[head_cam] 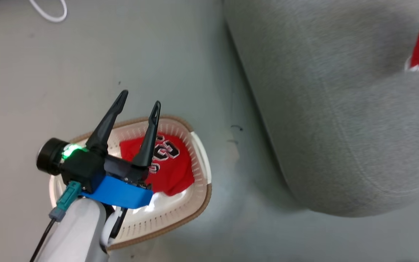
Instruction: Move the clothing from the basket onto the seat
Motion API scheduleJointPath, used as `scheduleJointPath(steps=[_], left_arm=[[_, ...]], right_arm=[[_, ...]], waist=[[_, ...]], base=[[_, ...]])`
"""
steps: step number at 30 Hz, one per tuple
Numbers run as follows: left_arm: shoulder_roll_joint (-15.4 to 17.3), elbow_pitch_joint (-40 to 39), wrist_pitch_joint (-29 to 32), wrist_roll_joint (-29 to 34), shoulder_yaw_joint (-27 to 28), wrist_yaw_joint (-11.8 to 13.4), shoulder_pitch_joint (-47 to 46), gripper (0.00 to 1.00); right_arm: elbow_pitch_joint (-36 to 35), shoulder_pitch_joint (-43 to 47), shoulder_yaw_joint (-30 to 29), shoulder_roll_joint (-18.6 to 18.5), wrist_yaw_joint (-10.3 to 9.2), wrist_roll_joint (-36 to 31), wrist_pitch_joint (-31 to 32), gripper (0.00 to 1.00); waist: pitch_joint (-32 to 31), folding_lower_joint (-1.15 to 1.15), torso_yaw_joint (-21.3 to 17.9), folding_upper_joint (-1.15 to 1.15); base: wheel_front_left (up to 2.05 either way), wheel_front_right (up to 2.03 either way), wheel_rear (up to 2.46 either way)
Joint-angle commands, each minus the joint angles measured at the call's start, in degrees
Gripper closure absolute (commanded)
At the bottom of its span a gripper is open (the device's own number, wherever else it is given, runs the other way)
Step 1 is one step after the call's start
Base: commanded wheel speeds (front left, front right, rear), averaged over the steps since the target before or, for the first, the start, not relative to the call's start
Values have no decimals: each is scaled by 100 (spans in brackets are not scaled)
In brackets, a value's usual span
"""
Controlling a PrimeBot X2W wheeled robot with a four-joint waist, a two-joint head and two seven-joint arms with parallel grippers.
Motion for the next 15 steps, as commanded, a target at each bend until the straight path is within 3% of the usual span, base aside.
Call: scheduleJointPath(steps=[1,8,14,15], left_arm=[[6,-85,-12,18,2,-19,-138,0],[94,-487,-13,96,33,11,-237,0],[122,-640,-14,132,68,48,-262,0],[123,-641,-14,132,75,50,-264,0]], right_arm=[[44,-137,-126,-100,3,-19,-50,100],[707,-241,-800,-308,3,-124,-258,100],[1623,-117,-1191,-173,3,-431,-493,100],[1768,-103,-1181,-146,3,-470,-512,73]], waist=[[481,-1,364,0],[1011,-1,560,0],[1110,-1,564,0],[1096,-1,550,0]], base=[[0,0,0],[0,0,0],[0,0,0],[0,0,0]])
